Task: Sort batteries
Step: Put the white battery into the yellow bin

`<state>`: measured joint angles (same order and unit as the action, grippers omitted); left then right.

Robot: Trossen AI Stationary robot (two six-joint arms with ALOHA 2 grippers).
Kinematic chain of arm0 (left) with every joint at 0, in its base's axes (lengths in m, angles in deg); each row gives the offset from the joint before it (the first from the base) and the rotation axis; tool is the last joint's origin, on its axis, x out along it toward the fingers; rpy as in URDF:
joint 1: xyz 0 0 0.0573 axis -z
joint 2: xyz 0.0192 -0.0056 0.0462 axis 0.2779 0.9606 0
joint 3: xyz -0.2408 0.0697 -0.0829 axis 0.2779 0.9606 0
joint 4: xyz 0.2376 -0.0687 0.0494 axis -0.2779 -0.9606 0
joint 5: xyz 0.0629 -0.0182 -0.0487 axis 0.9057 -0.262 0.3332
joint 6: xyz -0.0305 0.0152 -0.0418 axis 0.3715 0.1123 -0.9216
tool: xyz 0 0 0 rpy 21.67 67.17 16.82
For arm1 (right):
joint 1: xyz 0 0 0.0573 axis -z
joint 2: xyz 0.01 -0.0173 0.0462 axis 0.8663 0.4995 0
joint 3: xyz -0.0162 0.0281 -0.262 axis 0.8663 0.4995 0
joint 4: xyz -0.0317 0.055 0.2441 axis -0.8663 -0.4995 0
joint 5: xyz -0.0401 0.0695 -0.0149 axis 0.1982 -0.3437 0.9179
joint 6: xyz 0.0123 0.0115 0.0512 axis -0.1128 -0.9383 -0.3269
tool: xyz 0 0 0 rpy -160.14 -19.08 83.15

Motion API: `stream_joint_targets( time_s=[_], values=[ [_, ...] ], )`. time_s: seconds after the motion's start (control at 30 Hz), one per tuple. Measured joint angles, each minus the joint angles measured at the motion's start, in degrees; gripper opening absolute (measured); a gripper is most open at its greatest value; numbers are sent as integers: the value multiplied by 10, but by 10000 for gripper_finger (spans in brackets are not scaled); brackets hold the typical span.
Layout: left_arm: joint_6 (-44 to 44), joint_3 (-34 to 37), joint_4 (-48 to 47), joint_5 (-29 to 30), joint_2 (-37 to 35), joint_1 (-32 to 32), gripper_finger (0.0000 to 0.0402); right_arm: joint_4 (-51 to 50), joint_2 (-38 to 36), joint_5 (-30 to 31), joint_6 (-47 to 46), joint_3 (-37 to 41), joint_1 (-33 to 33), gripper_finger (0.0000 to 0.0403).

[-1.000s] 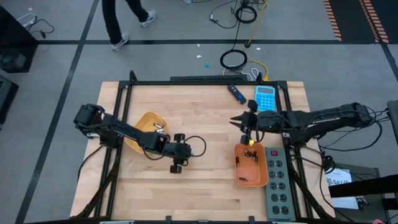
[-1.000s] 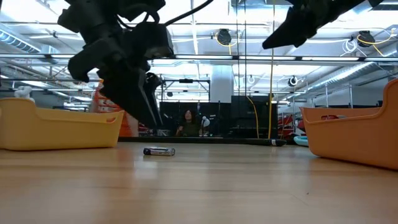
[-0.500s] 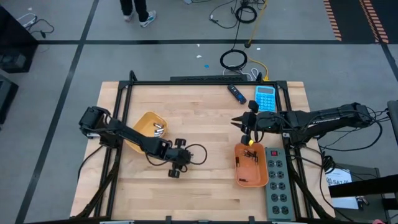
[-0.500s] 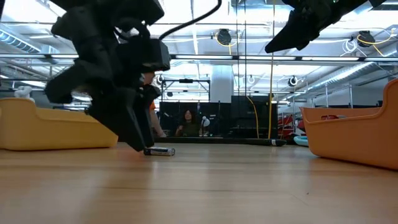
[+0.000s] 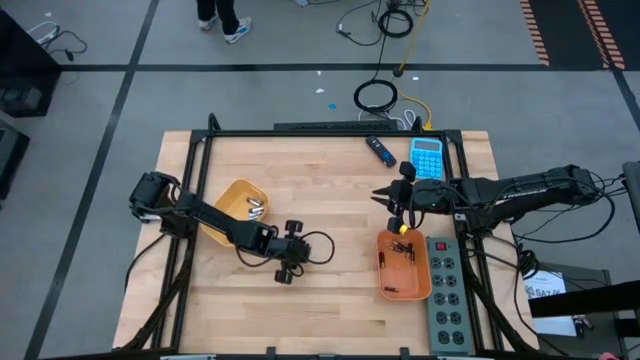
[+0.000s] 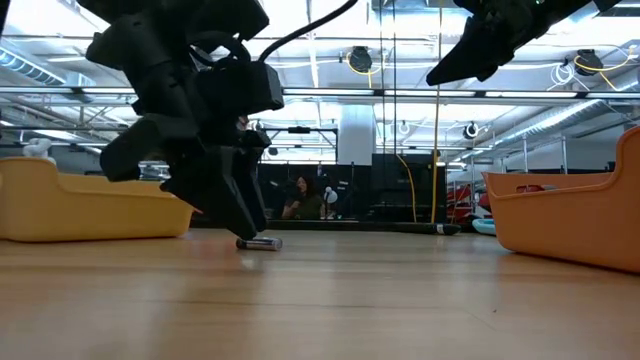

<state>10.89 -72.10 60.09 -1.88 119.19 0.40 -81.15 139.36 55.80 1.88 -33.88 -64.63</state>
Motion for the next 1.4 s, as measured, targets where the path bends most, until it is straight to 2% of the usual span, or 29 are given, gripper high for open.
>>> stream_joint_targets(
  time_s=[0.63,0.77,0.87,1.1,1.23,1.4],
  values=[
    [2,8,-5,-25,3,-16,138,0,0,-4,2,0,0,59],
    [5,9,-5,-59,3,-15,138,-3,0,-4,2,0,0,59],
    [6,9,-3,-63,3,-14,138,-5,0,-4,2,0,0,59],
    [19,9,7,2,3,-14,138,-5,0,-5,1,0,0,59],
    [20,8,4,3,5,-23,138,-5,0,-5,0,0,0,59],
    [13,6,-3,-46,28,-52,138,-4,0,-5,-1,0,0,59]
  ],
)
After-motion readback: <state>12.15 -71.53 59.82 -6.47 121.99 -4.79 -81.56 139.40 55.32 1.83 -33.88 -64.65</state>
